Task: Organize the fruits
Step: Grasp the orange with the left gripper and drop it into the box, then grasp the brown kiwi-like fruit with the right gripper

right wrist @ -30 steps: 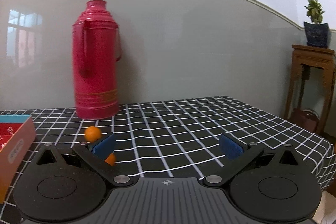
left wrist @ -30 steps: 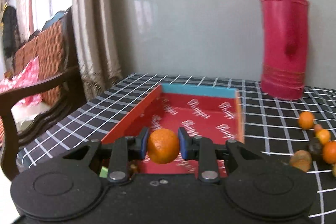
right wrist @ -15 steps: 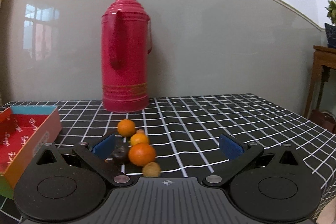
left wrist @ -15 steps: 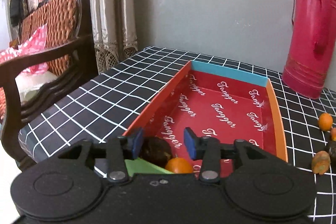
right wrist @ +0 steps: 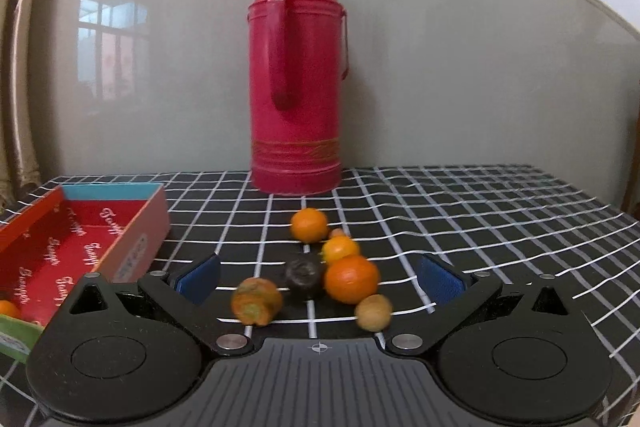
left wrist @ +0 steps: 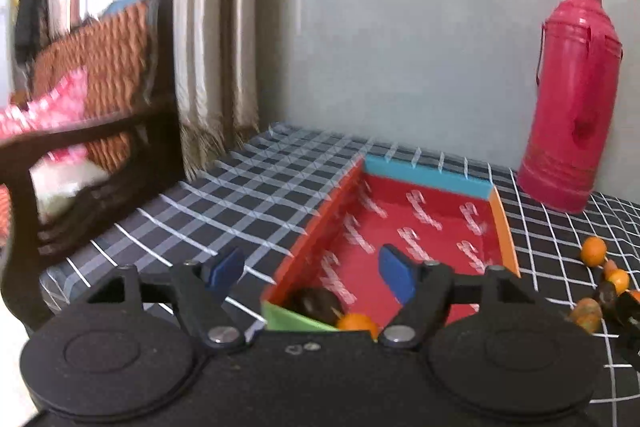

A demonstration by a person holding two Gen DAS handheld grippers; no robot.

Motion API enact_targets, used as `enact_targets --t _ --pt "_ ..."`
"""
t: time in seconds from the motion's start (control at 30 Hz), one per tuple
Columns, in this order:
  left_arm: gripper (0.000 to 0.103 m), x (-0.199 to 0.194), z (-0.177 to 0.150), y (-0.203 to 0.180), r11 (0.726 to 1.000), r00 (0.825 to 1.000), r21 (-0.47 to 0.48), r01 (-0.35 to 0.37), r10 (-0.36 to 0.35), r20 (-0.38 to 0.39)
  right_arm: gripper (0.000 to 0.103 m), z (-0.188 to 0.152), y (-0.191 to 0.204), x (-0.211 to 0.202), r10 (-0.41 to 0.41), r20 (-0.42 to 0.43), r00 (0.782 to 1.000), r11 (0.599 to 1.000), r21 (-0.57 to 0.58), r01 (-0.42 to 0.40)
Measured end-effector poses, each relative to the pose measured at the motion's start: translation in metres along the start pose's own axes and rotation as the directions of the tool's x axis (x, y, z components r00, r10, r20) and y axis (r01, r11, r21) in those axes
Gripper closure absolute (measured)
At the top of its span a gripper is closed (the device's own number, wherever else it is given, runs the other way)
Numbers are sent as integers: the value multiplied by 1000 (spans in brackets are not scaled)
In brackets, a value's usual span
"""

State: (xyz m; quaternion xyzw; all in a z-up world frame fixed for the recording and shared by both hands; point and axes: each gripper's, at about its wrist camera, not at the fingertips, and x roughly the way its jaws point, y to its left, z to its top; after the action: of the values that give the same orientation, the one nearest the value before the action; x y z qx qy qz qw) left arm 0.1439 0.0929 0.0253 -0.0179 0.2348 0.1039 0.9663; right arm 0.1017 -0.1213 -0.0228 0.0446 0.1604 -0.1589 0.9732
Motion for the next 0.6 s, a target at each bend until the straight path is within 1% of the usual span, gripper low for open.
enact_targets --t 0.07,0.13,0.33,0.4,0.43,0.5,0.53,0.6 --pt "34 -4 1 3 1000 1000 3 -2 2 26 0 0 1 5 28 -18 999 999 18 -28" --pt "31 -6 3 4 1000 999 4 -11 11 34 0 0 2 10 38 -40 998 999 29 -37" --pt "31 0 6 21 999 1000 -29 -29 30 10 0 -2 4 28 87 -101 991 994 78 -79" --pt "31 3 6 26 999 999 -40 -35 35 -1 1 -2 7 36 94 -117 989 994 74 -85" --pt "30 4 6 29 998 999 -45 -42 41 -5 4 -3 9 39 96 -123 988 994 71 -88" --pt "30 6 6 33 997 999 -51 -50 50 -10 36 -4 12 46 116 -152 981 992 74 -106" --pt "30 6 6 35 997 999 -55 -53 53 -13 39 -5 13 51 128 -179 976 990 83 -115" --pt "30 7 7 38 997 998 -58 -60 59 -15 40 -9 12 60 124 -217 968 989 107 -103"
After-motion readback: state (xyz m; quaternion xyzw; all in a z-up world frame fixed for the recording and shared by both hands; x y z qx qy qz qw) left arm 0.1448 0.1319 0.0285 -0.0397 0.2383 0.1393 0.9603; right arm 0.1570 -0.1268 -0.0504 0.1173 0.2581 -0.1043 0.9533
